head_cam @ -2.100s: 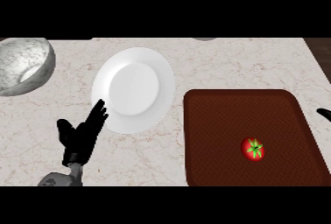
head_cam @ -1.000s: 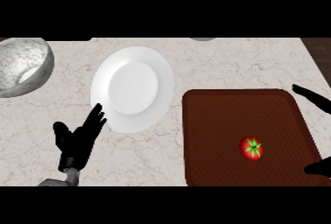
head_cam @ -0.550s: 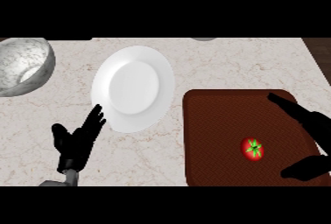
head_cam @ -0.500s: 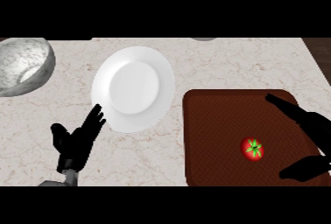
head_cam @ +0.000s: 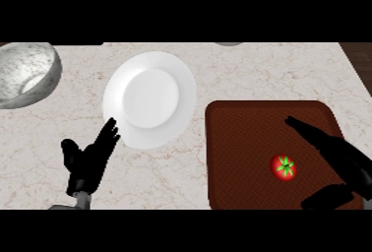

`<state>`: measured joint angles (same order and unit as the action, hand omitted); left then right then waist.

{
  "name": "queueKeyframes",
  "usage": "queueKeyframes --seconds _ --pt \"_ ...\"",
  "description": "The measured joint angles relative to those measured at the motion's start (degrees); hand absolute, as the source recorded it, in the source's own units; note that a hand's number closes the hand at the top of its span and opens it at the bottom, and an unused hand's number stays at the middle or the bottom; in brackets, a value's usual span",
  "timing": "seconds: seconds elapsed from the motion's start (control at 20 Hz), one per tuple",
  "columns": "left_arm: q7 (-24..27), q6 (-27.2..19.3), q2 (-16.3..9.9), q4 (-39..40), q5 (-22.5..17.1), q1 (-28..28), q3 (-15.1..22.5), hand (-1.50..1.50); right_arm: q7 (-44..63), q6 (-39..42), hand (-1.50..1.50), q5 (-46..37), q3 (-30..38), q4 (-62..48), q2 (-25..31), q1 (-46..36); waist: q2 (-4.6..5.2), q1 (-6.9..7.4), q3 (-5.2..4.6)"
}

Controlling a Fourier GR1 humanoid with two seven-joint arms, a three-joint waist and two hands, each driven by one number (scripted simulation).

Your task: Pick the tomato from the tray and place it in the plate

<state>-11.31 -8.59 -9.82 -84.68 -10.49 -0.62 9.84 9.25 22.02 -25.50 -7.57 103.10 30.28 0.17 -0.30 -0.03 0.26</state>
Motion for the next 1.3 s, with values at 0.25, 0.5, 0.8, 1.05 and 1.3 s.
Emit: queueKeyframes --seconds 0.25,0.5,0.8,1.05,1.3 --pt "0.13 1.58 -0.24 0.89 -0.03 0.5 -1.36 0.0 1.26 -1.79 -1.5 -6.73 -2.32 -1.88 -2.5 -0.58 -0.02 0.12 0.05" --pt "1.09 3.11 -0.05 1.88 0.2 0.78 -2.66 0.0 -0.2 -1.57 -1.5 -9.98 -1.47 -6.69 -3.65 -2.84 -0.05 0.2 0.1" --pt "0.96 2.94 1.13 0.42 1.32 -0.43 -2.64 0.0 -1.69 -2.08 -1.5 -13.55 -2.93 -8.56 -5.96 -1.71 -0.05 0.11 0.07" --pt "0.24 2.78 1.98 -0.01 2.26 -0.39 -2.49 0.0 -4.35 -1.66 1.5 -17.4 -4.89 -12.02 -5.91 -2.81 0.0 0.16 0.05" --pt "-0.4 4.06 1.58 0.02 2.13 -0.22 -3.74 0.0 -8.1 -4.35 1.5 -21.84 -5.59 -15.75 -6.7 -4.6 -0.06 0.16 -0.11"
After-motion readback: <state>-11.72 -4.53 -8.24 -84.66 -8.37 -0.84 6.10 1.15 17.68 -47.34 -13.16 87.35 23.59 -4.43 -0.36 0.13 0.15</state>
